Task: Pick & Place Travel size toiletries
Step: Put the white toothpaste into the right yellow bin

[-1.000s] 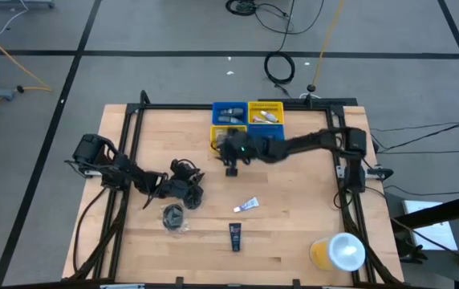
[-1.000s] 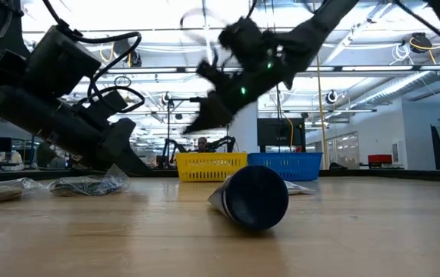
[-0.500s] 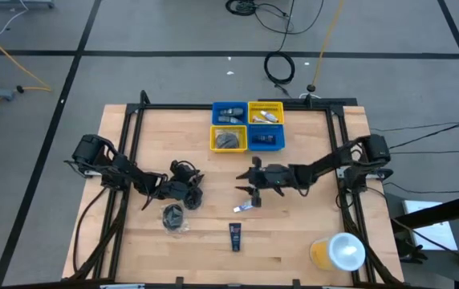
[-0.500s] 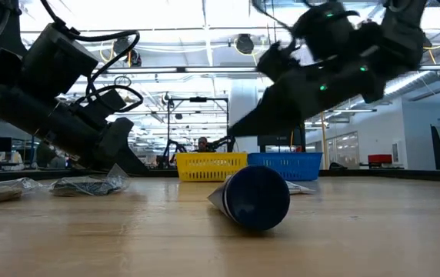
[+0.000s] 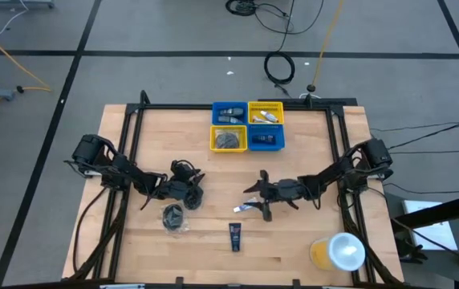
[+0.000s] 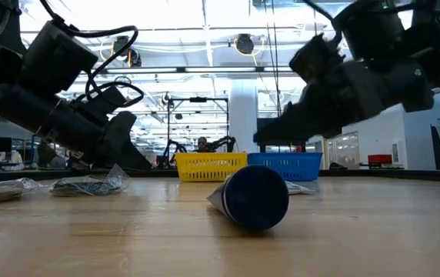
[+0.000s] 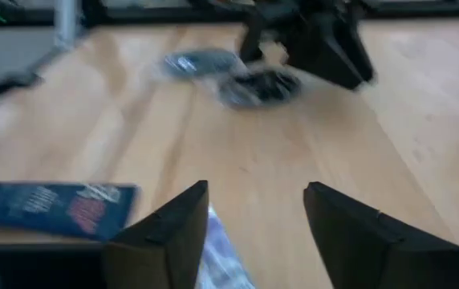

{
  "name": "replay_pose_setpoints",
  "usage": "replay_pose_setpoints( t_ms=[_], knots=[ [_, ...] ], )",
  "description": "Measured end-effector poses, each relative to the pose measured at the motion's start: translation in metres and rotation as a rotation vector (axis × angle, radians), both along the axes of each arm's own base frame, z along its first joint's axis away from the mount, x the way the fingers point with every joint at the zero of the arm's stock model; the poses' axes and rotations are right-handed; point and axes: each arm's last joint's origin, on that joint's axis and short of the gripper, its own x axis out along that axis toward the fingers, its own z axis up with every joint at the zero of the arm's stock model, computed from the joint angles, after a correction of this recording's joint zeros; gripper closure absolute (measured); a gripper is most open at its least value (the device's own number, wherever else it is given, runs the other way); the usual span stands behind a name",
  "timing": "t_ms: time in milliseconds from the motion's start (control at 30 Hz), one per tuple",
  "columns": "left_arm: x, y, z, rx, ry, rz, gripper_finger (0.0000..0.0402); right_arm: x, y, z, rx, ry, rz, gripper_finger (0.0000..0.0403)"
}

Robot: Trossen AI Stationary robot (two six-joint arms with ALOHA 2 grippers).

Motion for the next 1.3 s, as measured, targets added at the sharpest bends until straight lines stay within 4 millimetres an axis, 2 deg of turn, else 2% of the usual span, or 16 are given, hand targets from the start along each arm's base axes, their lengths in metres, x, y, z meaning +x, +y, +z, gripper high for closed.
replay_pose_setpoints(
  t_ms=[267, 500, 867, 1033, 1300],
  knots=[
    [0.001, 0.000, 0.002, 0.014, -0.010, -0.006, 0.0293, -0.005, -0.003, -0.012, -0.010, 0.136, -0.041, 0.0115],
    [0.001, 0.001, 0.002, 0.022, -0.007, -0.003, 0.0293, -0.004, -0.003, -0.019, -0.079, 0.148, -0.010, 0.0120],
    [0.001, 0.001, 0.002, 0.026, -0.008, 0.003, 0.0293, 0.001, 0.001, -0.053, -0.049, 0.122, 0.114, 0.0179],
    [0.001, 0.001, 0.002, 0.027, -0.007, 0.004, 0.0293, 0.001, -0.004, -0.061, -0.042, 0.130, 0.124, 0.0237],
    [0.001, 0.001, 0.002, 0.027, -0.006, 0.004, 0.0293, 0.003, -0.009, -0.057, -0.037, 0.102, 0.107, 0.0351]
  ],
)
